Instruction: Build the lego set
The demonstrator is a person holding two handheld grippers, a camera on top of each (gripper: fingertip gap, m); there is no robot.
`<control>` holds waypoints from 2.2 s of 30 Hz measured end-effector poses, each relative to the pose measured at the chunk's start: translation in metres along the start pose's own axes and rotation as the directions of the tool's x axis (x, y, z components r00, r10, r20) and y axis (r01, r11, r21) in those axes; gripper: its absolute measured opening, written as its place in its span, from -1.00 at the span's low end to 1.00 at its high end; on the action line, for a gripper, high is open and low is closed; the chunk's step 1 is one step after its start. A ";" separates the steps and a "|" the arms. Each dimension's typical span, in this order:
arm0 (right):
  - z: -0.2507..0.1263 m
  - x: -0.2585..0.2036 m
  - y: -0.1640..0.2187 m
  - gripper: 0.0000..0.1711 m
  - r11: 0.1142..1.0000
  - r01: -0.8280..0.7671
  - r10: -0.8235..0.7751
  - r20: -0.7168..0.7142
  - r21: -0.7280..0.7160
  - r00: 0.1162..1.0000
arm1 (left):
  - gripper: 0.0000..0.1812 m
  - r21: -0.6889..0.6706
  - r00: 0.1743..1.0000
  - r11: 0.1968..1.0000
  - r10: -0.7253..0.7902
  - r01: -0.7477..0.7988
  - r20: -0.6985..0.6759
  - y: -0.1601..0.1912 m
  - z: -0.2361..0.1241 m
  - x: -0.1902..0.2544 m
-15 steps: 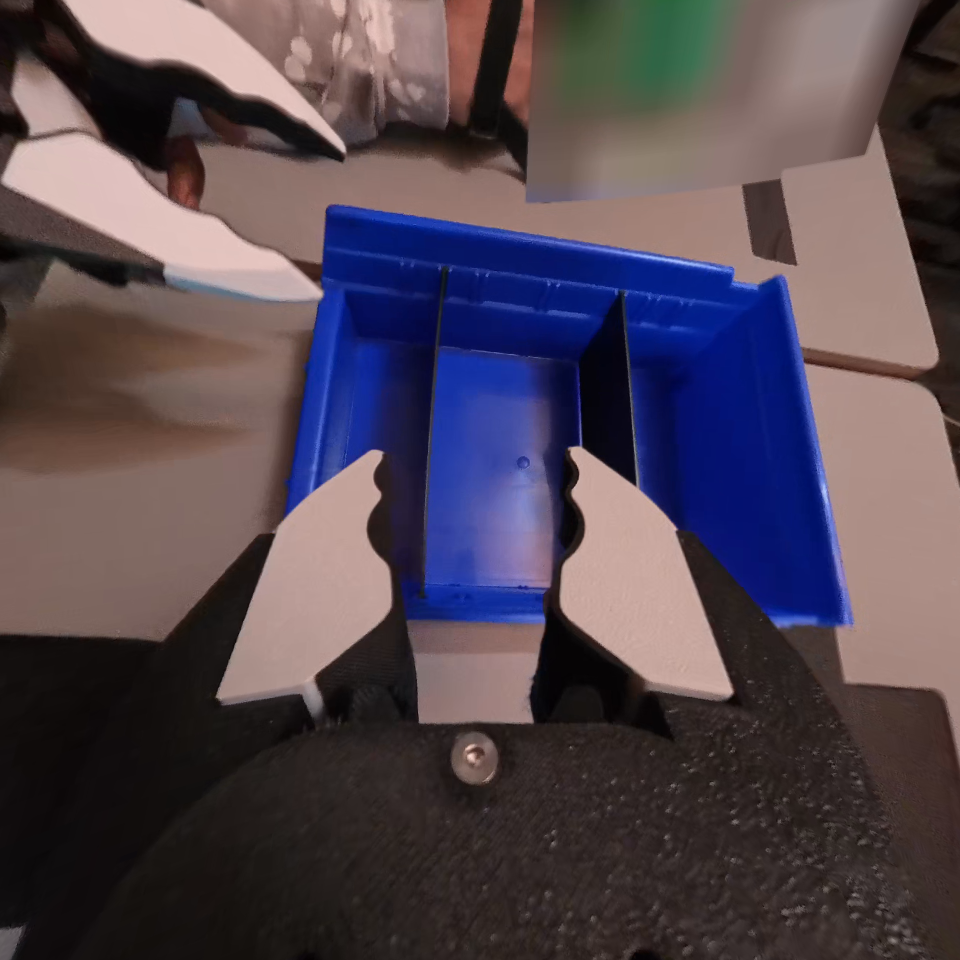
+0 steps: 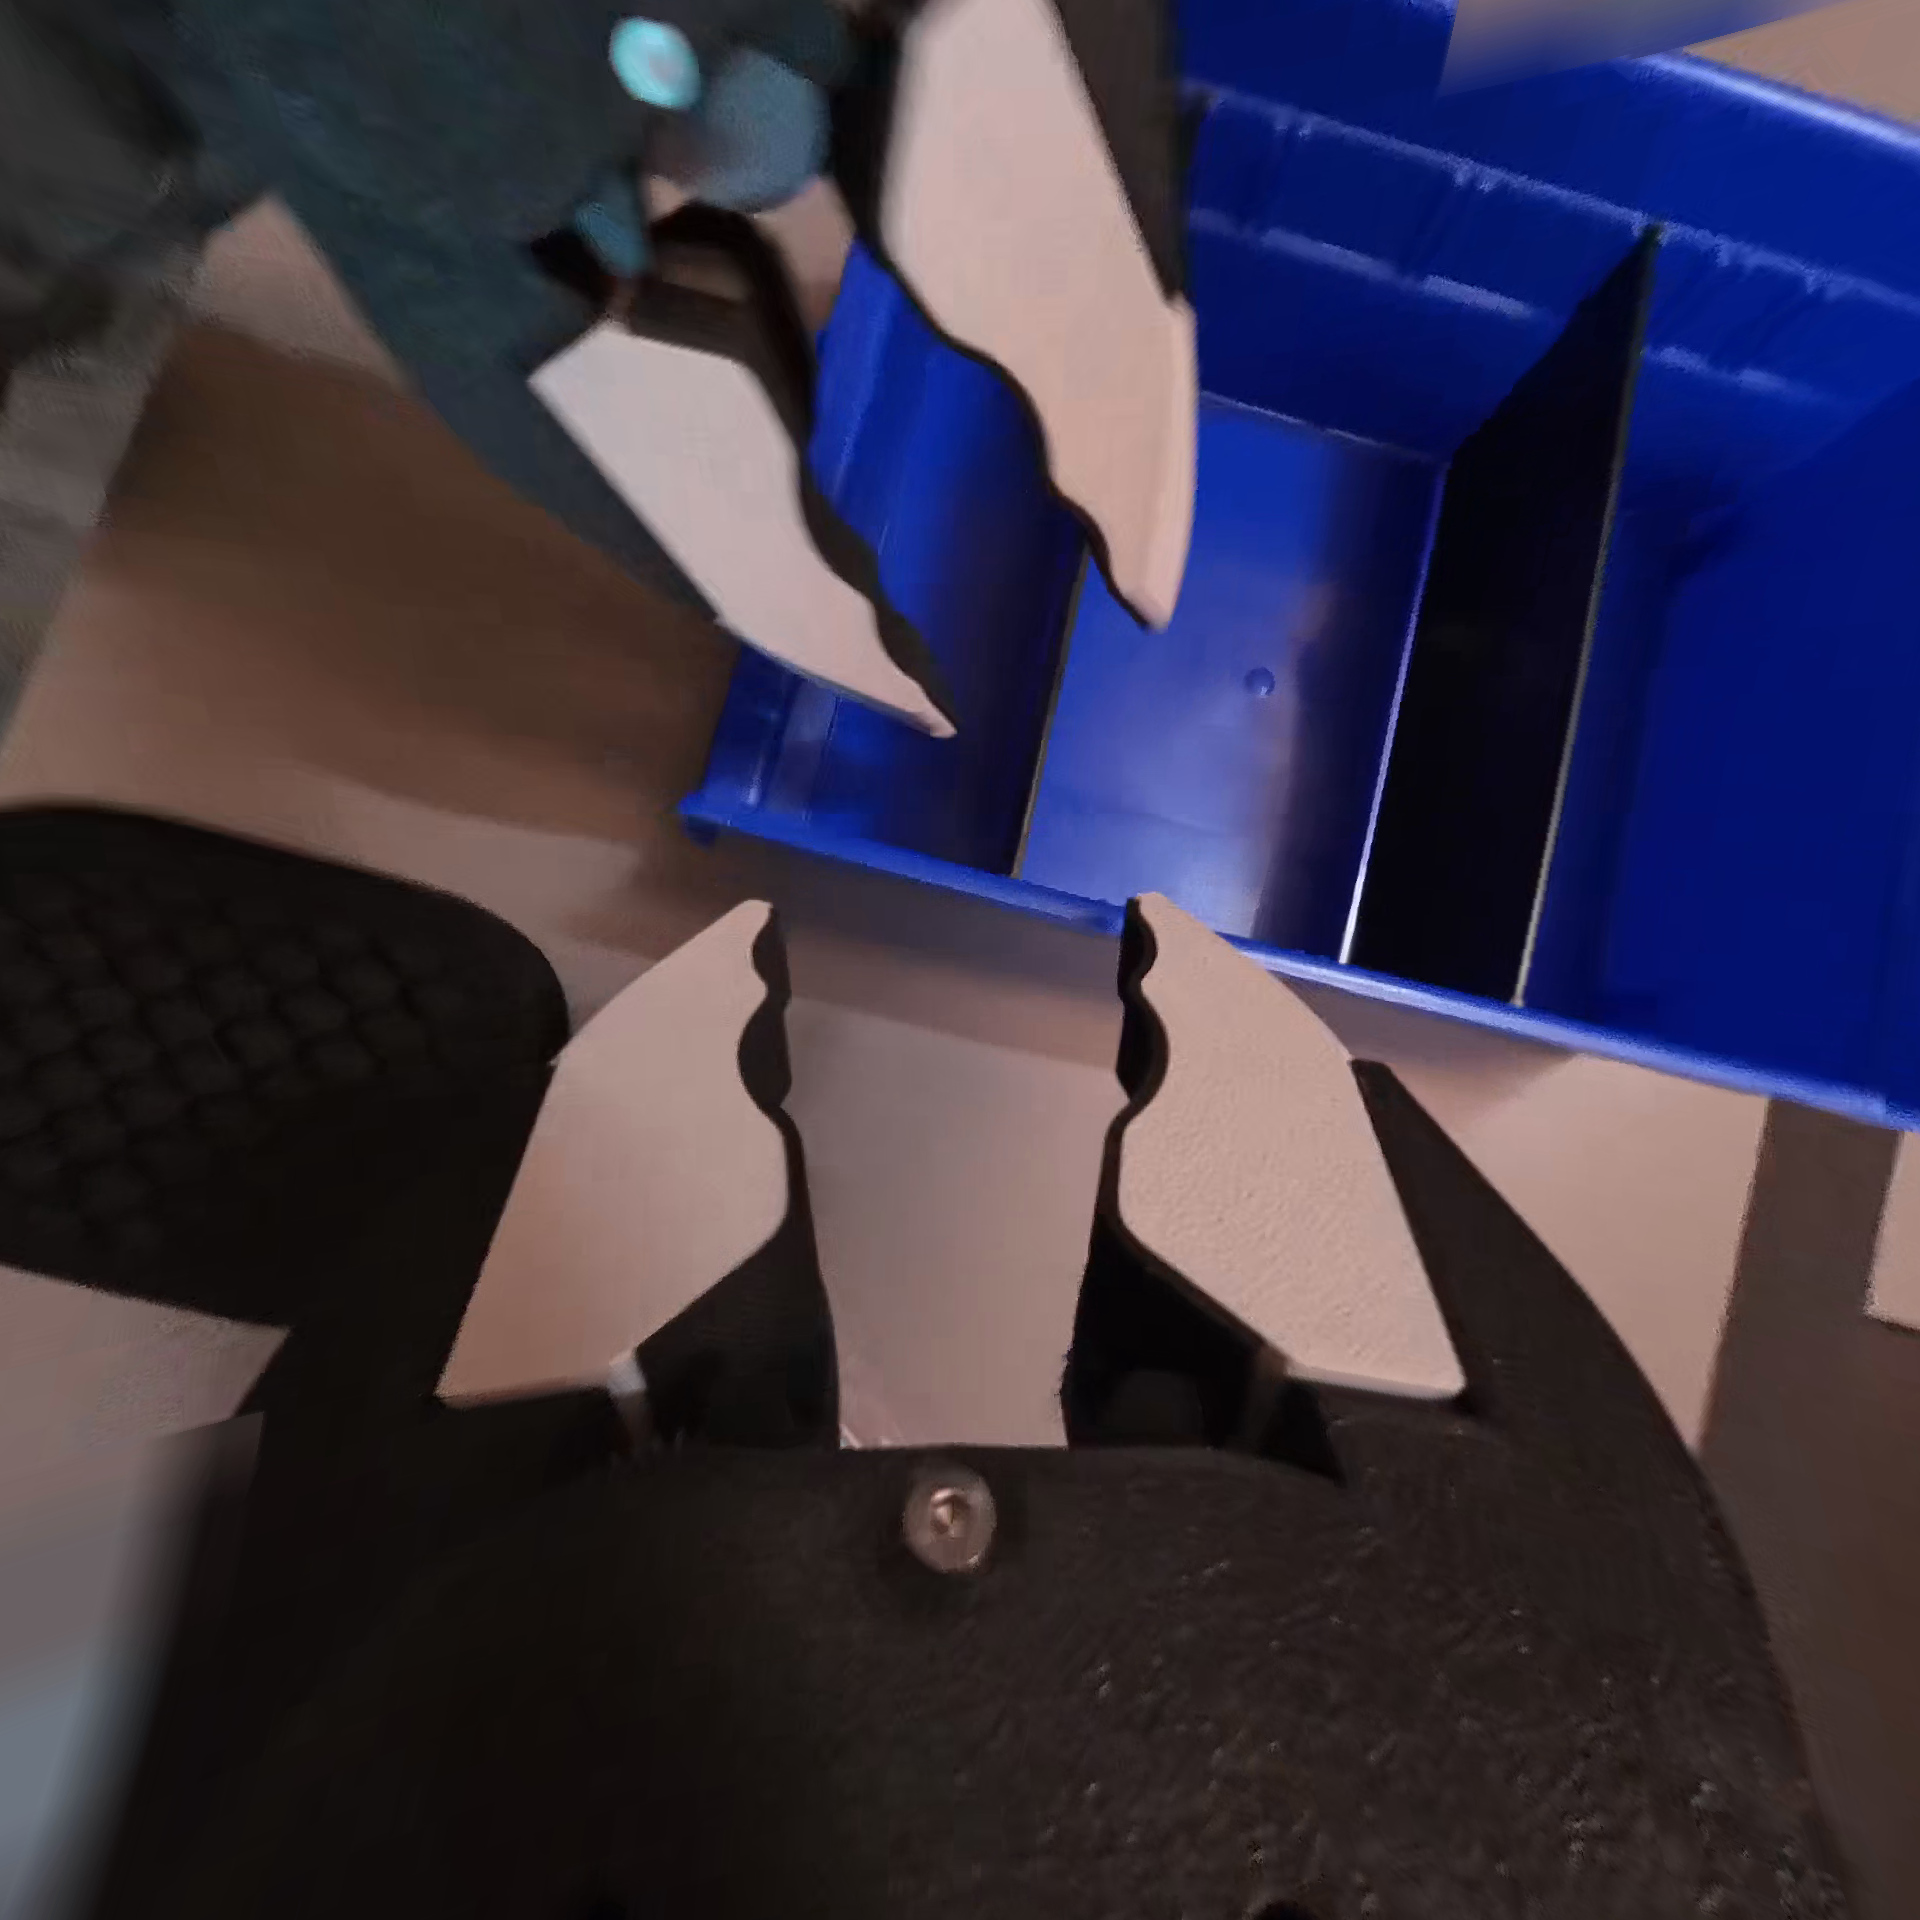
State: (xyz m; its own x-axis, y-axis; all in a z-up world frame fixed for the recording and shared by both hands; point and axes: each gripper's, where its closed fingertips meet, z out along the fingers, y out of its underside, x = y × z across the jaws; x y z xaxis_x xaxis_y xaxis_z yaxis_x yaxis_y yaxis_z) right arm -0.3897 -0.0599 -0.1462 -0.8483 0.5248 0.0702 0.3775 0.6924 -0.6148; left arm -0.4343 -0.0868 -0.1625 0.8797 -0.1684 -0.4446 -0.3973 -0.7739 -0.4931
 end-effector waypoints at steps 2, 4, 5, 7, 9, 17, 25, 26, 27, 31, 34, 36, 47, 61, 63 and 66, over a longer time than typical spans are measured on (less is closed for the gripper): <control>0.003 -0.003 0.005 -0.32 0.991 0.129 -0.129 0.021 -0.023 0.991 | -0.64 -0.070 0.991 0.993 0.089 -0.096 -0.099 0.004 0.013 0.007; 0.005 0.005 0.008 -0.33 0.969 0.245 -0.245 0.010 -0.040 0.969 | -0.64 -0.120 0.973 0.980 0.136 -0.160 -0.189 0.008 0.024 0.014; 0.006 0.008 0.007 -0.37 0.954 0.297 -0.296 0.012 -0.035 0.955 | -0.66 -0.134 0.964 0.975 0.144 -0.177 -0.225 0.009 0.029 0.016; 0.011 0.016 0.007 -0.40 0.928 0.372 -0.372 0.004 -0.037 0.928 | -0.72 -0.140 0.947 0.971 0.150 -0.196 -0.285 0.009 0.037 0.022; 0.019 0.023 0.010 -0.51 0.905 0.422 -0.422 0.009 -0.053 0.907 | -0.87 -0.108 0.941 0.976 0.148 -0.189 -0.304 0.007 0.044 0.025; 0.028 0.029 0.010 -0.74 0.850 0.520 -0.523 0.015 0.087 0.852 | -0.89 -0.008 0.922 0.991 0.118 -0.130 -0.368 0.004 0.045 0.028; 0.027 0.029 0.016 -0.76 0.893 0.448 -0.450 0.072 0.043 0.890 | -0.97 -0.046 0.865 0.966 0.204 -0.253 -0.458 0.015 0.057 0.039; 0.027 0.029 0.015 -0.76 0.894 0.445 -0.447 0.076 0.047 0.891 | -0.97 -0.017 0.865 0.971 0.203 -0.237 -0.459 0.014 0.056 0.039; 0.028 0.029 0.015 -0.76 0.895 0.444 -0.446 0.078 0.048 0.891 | -0.98 0.009 0.864 0.975 0.201 -0.222 -0.461 0.013 0.055 0.039; 0.031 0.026 0.018 -0.81 0.879 0.477 -0.473 0.118 -0.012 0.873 | -0.98 0.049 0.854 0.974 0.218 -0.221 -0.472 0.012 0.052 0.040; 0.034 0.023 0.019 -0.84 0.874 0.486 -0.478 0.152 -0.018 0.865 | -0.99 0.089 0.846 0.976 0.217 -0.199 -0.487 0.010 0.048 0.040; 0.035 0.021 0.018 -0.84 0.875 0.483 -0.479 0.165 0.018 0.862 | -0.99 0.113 0.846 0.979 0.206 -0.172 -0.492 0.009 0.045 0.040; 0.033 0.008 0.018 -0.82 0.868 0.497 -0.483 0.245 0.006 0.841 | -0.94 0.162 0.837 0.971 0.235 -0.176 -0.494 0.007 0.037 0.046; -0.049 0.050 -0.007 -0.04 0.948 -0.129 0.167 -0.110 0.291 0.980 | -0.10 0.357 0.792 0.758 -0.606 0.546 0.075 0.065 -0.089 -0.079; -0.049 0.033 -0.004 0.13 0.922 -0.234 0.262 -0.055 0.309 0.963 | -0.10 0.265 0.735 0.709 -0.678 0.653 0.004 0.085 -0.078 -0.067; -0.039 -0.001 0.002 0.21 0.939 -0.202 0.220 -0.032 0.277 0.975 | -0.11 0.192 0.724 0.712 -0.690 0.675 0.011 0.103 -0.067 -0.051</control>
State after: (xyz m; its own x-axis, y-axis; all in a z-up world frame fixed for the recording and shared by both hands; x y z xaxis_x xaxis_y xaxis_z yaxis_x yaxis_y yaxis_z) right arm -0.3740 -0.0395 -0.1174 -0.7323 0.6798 -0.0413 0.4233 0.4067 -0.8096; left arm -0.5023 -0.1985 -0.1409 0.9081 0.4187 0.0096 0.2609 -0.5474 -0.7952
